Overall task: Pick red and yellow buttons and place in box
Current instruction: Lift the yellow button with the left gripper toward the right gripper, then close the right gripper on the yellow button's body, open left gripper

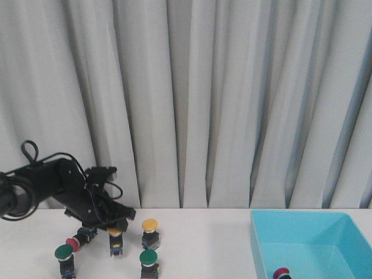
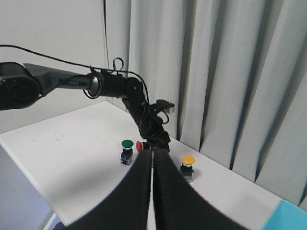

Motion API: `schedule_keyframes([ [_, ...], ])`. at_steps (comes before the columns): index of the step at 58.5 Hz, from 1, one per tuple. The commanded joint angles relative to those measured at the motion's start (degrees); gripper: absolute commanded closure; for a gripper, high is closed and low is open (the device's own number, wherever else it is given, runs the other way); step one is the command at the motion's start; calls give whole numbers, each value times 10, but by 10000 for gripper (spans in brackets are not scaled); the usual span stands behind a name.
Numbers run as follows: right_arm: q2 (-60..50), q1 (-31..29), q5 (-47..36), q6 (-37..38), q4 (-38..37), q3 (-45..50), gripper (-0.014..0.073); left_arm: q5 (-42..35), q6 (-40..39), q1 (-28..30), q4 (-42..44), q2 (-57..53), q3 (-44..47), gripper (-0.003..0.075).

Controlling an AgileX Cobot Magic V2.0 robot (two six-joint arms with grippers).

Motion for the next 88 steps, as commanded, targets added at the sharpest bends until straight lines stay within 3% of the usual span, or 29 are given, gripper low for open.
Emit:
schedule_keyframes([
  [1,6,-2,-29,0,21,-11,588,-14,-4,-2,-15,-76,-20,669],
  [27,65,-2,-146,-21,-6,-11,585,53,-5,-1,-33,-259,-20,669],
  [34,125,-2,-172,-86,31,-12,581,58,-4,-1,-86,-316,-20,669],
  [43,215,-2,-168,-223,139,-42,554,63,9,-1,-189,-369,-20,669],
  [54,307,5,-111,-334,234,-129,445,61,47,-1,-348,-401,-20,669],
  [71,393,113,-140,-391,223,-247,165,53,109,-1,-560,-404,-20,669],
  [79,412,163,-173,-395,201,-265,76,57,121,-1,-595,-404,-20,669],
  [88,423,212,-193,-398,137,-275,52,65,121,-1,-597,-404,-20,669],
])
